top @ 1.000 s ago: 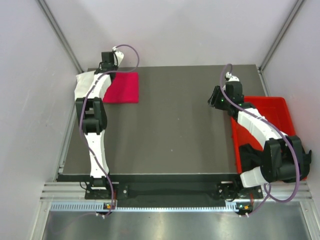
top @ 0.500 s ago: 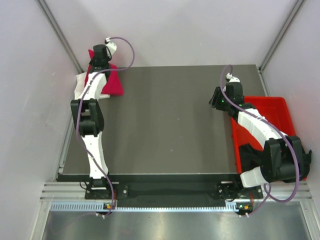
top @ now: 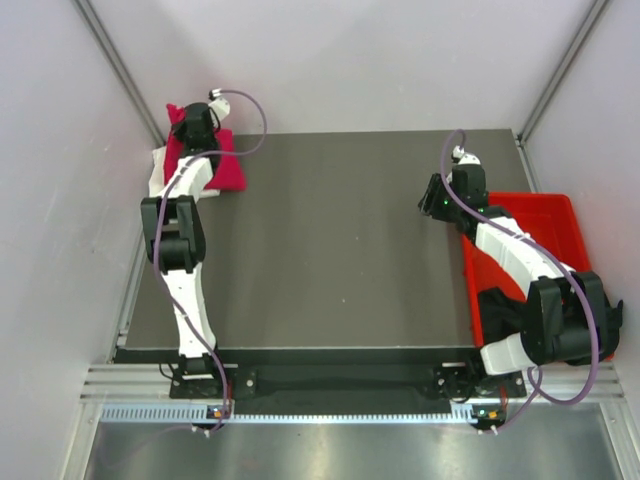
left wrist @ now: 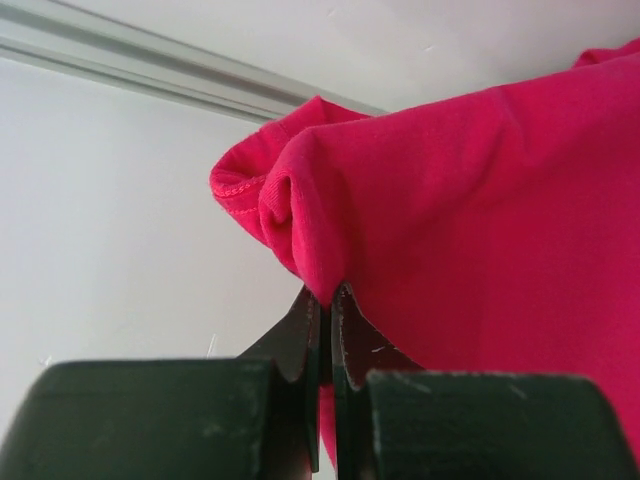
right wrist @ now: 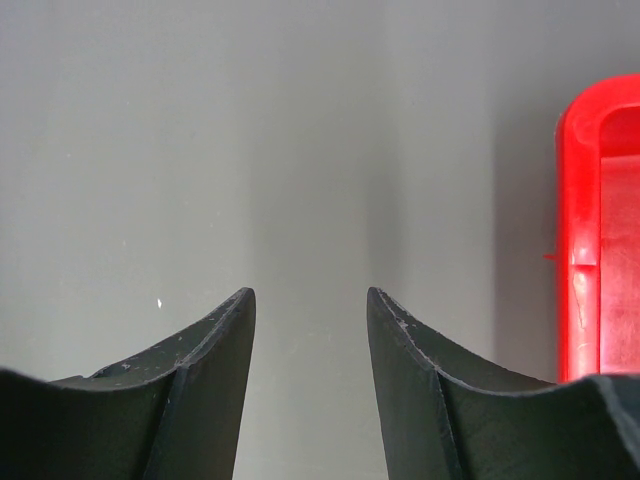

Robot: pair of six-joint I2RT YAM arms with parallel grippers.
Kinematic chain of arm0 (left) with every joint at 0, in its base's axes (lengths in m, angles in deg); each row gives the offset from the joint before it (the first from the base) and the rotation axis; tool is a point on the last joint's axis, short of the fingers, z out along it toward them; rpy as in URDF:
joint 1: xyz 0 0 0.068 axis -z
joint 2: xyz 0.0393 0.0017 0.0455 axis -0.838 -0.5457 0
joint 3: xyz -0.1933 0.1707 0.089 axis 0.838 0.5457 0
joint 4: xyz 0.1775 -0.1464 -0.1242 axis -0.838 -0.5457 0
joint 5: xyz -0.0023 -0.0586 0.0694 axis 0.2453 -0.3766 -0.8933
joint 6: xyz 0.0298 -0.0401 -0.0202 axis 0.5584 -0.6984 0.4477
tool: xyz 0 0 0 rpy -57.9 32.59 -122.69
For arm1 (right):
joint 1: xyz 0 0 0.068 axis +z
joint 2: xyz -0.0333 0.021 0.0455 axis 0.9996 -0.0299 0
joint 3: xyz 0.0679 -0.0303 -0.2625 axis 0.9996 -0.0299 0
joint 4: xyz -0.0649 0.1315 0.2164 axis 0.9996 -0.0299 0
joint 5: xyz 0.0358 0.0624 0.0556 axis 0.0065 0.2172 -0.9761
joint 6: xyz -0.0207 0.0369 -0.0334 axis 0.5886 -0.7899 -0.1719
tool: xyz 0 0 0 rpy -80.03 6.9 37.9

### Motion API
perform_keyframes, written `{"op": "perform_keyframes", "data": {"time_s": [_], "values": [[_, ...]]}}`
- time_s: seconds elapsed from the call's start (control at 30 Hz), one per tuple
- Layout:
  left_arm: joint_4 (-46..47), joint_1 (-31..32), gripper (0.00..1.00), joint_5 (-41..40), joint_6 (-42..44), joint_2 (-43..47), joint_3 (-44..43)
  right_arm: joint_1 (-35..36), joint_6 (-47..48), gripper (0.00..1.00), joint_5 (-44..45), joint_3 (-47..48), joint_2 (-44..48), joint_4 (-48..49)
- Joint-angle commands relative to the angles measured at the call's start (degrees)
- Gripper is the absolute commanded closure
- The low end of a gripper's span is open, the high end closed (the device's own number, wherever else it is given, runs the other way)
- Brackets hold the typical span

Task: Fold and stack the t-shirts
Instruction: Neatly place the folded tshirt to the corner

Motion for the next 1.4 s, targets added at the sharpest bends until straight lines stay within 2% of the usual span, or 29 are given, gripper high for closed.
{"op": "perform_keyframes", "data": {"time_s": [0.0,0.23,0.37,0.6,0.63,0.67,0.77,0.8,0.93,1.0,1.03,1.1,1.17,1.2,1.23,1.3,1.37], "values": [[13.58,-3.0,1.0,-3.53,4.72,-0.88,0.3,-0.99,1.1,0.51,0.21,0.72,1.84,0.66],[19.73,-6.79,1.0,-0.81,4.46,-3.51,-1.19,-0.99,1.19,0.51,0.12,1.96,1.05,-0.22],[19.04,-7.93,1.0,1.56,4.46,-6.5,-4.96,-0.99,1.28,0.51,0.3,2.66,1.05,-0.83],[18.68,-8.64,1.0,6.49,6.13,-11.6,-6.55,-0.99,1.98,0.51,0.83,3.71,1.75,-2.68],[18.51,-8.72,0.94,6.14,6.57,-13.26,-7.25,-0.99,1.98,0.51,0.74,3.8,1.92,-2.77],[18.51,-8.64,0.67,5.18,7.01,-14.49,-9.52,-0.99,1.98,0.51,0.56,3.89,2.1,-2.77],[20.08,-8.64,0.17,-1.23,10.08,-18.98,-15.14,-0.9,1.72,0.51,-0.14,4.07,2.1,-2.85],[21.31,-8.64,0.09,-2.29,11.22,-19.6,-15.86,-0.9,1.72,0.51,-1.62,4.07,2.1,-2.77],[17.82,-7.85,0.08,-2.92,8.61,-15.05,-14.39,-0.99,1.54,0.51,-2.42,4.06,1.84,-2.68],[16.23,-6.36,0.09,0.41,4.92,-10.49,-6.06,-0.9,1.45,0.51,-2.86,3.8,1.66,-2.5],[14.74,-5.65,0.1,2.08,3.34,-5.16,-2.63,-0.99,1.19,0.51,-2.95,3.63,1.66,-2.33],[9.66,-3.55,0.11,7.88,-1.58,-0.47,4.67,-0.99,0.84,0.51,-3.3,2.92,1.66,-1.71],[-1.06,-2.23,0.14,12.62,-8.93,5.25,8.28,-0.81,0.75,0.51,-3.74,2.57,1.84,-1.8],[-4.48,-2.13,0.16,18.91,-11.42,8.23,9.17,-0.9,0.84,0.51,-3.92,2.48,1.92,-1.89],[-11.22,-2.13,0.19,21.67,-13.62,9.47,9.96,-0.81,0.93,0.52,-3.83,2.22,2.45,-1.97],[-14.96,-2.04,0.19,26.42,-16.36,11.67,12.25,-0.9,1.01,0.51,-3.92,1.08,3.24,-1.54],[-15.94,-1.78,0.17,26.01,-16.28,12.03,14.09,-0.9,1.19,0.51,-4.01,-0.06,4.3,-0.92]]}}
